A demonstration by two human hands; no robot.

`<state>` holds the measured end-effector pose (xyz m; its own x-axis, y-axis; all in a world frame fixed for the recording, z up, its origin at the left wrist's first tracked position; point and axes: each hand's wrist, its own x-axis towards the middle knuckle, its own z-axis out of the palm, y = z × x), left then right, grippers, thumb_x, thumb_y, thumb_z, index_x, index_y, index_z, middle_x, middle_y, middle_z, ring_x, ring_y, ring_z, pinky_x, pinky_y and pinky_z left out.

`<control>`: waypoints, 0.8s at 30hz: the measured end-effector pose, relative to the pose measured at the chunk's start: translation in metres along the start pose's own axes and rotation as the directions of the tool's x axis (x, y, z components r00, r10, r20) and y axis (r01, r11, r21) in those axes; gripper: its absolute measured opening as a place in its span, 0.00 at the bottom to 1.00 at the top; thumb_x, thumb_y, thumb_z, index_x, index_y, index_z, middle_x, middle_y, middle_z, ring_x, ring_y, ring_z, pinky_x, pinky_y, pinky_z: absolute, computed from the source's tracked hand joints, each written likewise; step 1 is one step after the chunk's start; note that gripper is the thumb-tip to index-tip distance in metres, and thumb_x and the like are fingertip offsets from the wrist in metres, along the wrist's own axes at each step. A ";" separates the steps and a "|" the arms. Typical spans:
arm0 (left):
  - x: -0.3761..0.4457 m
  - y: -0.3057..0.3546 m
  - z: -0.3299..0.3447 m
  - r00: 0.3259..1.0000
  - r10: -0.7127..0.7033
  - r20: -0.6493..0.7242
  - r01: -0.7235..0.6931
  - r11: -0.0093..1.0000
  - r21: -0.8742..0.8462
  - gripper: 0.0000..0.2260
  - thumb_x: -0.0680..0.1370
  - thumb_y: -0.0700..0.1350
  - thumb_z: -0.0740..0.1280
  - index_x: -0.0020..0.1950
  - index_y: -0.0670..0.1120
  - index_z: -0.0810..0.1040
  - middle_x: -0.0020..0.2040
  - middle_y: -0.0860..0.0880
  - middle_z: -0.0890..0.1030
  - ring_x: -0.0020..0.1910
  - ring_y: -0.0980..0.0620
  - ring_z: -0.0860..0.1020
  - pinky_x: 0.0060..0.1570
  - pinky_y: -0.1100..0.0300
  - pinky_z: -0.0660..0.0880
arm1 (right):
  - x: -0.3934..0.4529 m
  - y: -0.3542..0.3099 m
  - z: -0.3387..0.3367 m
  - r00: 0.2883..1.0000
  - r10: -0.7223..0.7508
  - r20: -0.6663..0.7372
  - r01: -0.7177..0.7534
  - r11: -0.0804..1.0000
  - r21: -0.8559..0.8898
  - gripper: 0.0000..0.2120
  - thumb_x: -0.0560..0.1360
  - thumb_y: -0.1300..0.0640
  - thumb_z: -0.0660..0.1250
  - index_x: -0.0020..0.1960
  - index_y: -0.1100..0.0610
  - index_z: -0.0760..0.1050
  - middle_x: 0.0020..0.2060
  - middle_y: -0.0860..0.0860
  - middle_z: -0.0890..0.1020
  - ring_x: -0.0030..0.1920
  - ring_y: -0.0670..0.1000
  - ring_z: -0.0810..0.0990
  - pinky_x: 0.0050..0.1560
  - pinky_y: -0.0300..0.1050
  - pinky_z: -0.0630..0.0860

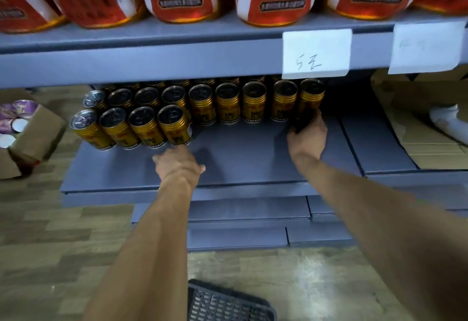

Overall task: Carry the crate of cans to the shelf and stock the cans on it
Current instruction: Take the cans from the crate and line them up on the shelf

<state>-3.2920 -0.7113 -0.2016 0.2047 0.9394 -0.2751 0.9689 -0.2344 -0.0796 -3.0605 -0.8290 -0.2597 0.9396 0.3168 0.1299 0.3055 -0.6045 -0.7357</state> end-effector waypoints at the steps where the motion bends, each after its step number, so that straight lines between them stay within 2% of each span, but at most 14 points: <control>1: -0.001 0.000 -0.001 1.000 -0.004 0.001 0.004 1.000 -0.005 0.26 0.73 0.61 0.71 0.61 0.44 0.74 0.60 0.44 0.78 0.62 0.43 0.75 0.51 0.56 0.67 | -0.010 -0.002 0.003 1.000 -0.006 -0.004 0.006 1.000 -0.028 0.33 0.74 0.59 0.68 0.75 0.63 0.62 0.71 0.60 0.71 0.71 0.59 0.68 0.74 0.50 0.62; 3: -0.003 0.000 -0.002 1.000 0.001 -0.010 -0.001 1.000 -0.008 0.25 0.73 0.61 0.71 0.60 0.44 0.74 0.59 0.43 0.78 0.61 0.43 0.75 0.54 0.55 0.69 | -0.022 -0.004 0.008 0.999 -0.037 -0.011 0.036 0.994 -0.106 0.32 0.74 0.58 0.66 0.75 0.64 0.62 0.72 0.61 0.69 0.73 0.59 0.65 0.75 0.48 0.58; 7: -0.005 0.005 -0.002 1.000 0.011 -0.019 -0.011 1.000 0.014 0.26 0.73 0.61 0.71 0.60 0.44 0.74 0.60 0.44 0.78 0.61 0.43 0.75 0.54 0.55 0.70 | -0.025 0.000 0.004 0.994 -0.110 -0.014 0.105 0.970 -0.217 0.24 0.74 0.57 0.63 0.69 0.64 0.71 0.69 0.61 0.73 0.71 0.61 0.67 0.72 0.55 0.63; 12: -0.001 0.006 -0.003 1.000 -0.004 0.005 0.004 1.000 0.004 0.27 0.71 0.62 0.73 0.60 0.45 0.75 0.58 0.45 0.79 0.61 0.44 0.75 0.50 0.56 0.71 | -0.027 -0.005 0.004 0.993 -0.119 -0.024 0.111 0.969 -0.221 0.21 0.72 0.56 0.65 0.63 0.65 0.75 0.68 0.63 0.73 0.71 0.63 0.67 0.69 0.59 0.65; 15: -0.005 0.006 -0.003 1.000 0.024 0.001 -0.024 0.999 0.045 0.25 0.73 0.62 0.70 0.61 0.45 0.74 0.59 0.44 0.79 0.62 0.44 0.74 0.56 0.56 0.70 | -0.026 -0.007 0.003 0.994 -0.103 -0.022 0.095 0.970 -0.223 0.22 0.72 0.55 0.65 0.63 0.65 0.75 0.68 0.62 0.73 0.71 0.63 0.66 0.69 0.59 0.64; 17: -0.006 0.004 -0.005 0.999 0.044 0.022 -0.045 0.998 0.052 0.25 0.74 0.62 0.69 0.62 0.45 0.74 0.60 0.44 0.78 0.63 0.43 0.74 0.60 0.54 0.70 | -0.028 -0.009 0.003 0.995 -0.093 -0.032 0.084 0.971 -0.222 0.24 0.70 0.53 0.61 0.61 0.65 0.76 0.66 0.62 0.74 0.70 0.63 0.67 0.68 0.59 0.65; 20: -0.003 -0.001 -0.017 0.999 0.023 0.045 -0.026 0.997 0.076 0.26 0.72 0.65 0.70 0.59 0.48 0.76 0.57 0.47 0.79 0.58 0.45 0.78 0.48 0.55 0.73 | -0.027 -0.017 0.005 0.995 -0.089 -0.034 0.080 0.976 -0.204 0.25 0.67 0.53 0.58 0.59 0.64 0.76 0.65 0.62 0.75 0.69 0.63 0.68 0.67 0.59 0.66; 22: -0.004 -0.004 -0.027 0.989 0.106 -0.102 -0.097 0.991 0.092 0.21 0.72 0.65 0.69 0.50 0.48 0.79 0.46 0.48 0.81 0.47 0.45 0.81 0.40 0.58 0.71 | -0.025 -0.017 0.003 0.996 -0.077 -0.042 0.068 0.978 -0.197 0.26 0.66 0.53 0.58 0.59 0.64 0.77 0.65 0.61 0.75 0.69 0.63 0.68 0.67 0.58 0.66; 24: -0.007 -0.015 -0.035 0.905 0.214 -0.368 -0.205 0.977 0.065 0.16 0.74 0.58 0.66 0.43 0.46 0.81 0.37 0.45 0.80 0.40 0.42 0.80 0.38 0.58 0.71 | -0.026 -0.015 0.002 0.997 -0.073 -0.033 0.065 0.977 -0.201 0.27 0.66 0.53 0.58 0.60 0.64 0.76 0.65 0.62 0.75 0.69 0.63 0.67 0.67 0.59 0.66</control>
<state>-3.3027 -0.7053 -0.1655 0.4441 0.8917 0.0871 0.8952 -0.4376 -0.0841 -3.0896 -0.8266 -0.2530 0.9193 0.3360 0.2050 0.3908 -0.7170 -0.5772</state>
